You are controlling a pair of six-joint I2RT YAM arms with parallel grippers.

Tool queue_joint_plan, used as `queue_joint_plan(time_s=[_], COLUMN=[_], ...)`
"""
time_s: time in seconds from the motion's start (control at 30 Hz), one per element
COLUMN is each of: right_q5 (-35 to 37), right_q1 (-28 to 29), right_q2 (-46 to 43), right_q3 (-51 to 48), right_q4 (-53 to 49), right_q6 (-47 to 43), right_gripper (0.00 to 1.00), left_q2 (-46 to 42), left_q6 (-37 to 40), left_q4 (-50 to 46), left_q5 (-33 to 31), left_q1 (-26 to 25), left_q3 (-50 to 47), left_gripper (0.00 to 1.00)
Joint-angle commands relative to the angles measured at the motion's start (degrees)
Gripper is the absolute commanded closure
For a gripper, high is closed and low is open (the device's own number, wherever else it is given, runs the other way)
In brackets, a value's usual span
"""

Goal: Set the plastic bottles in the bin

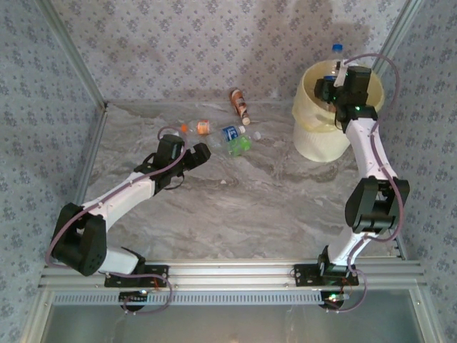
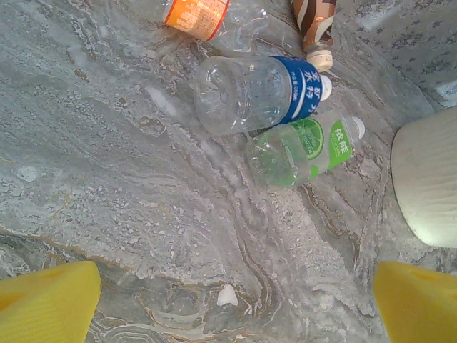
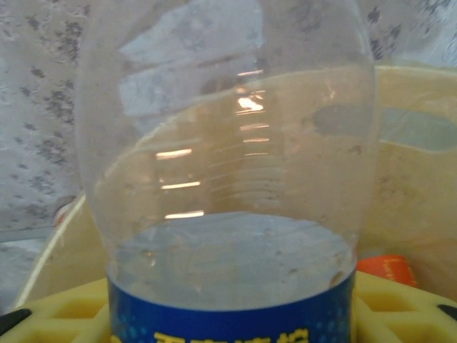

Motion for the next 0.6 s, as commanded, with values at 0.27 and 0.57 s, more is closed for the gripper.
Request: queue_joint_plan(time_s=[0.27,0.57], right_q5=[-2.4,1.8], right_q1=[1.2,1.1], right_q2=[-8.1,-15.3], right_q3=[-2.1,-6.6], right_q4=[-7.0,-5.4], right_q6=[1.1,0.7], right_gripper=[0.08,0.0], left_q2=[0.1,0.4], left_q6=[0.6,4.0], left_q4=[-0.6,-0.9], left_q5=[-0.3,0.1], left_q1=[0.4,0.4], left_q3=[0.9,1.8], left_gripper=[0.02,0.02])
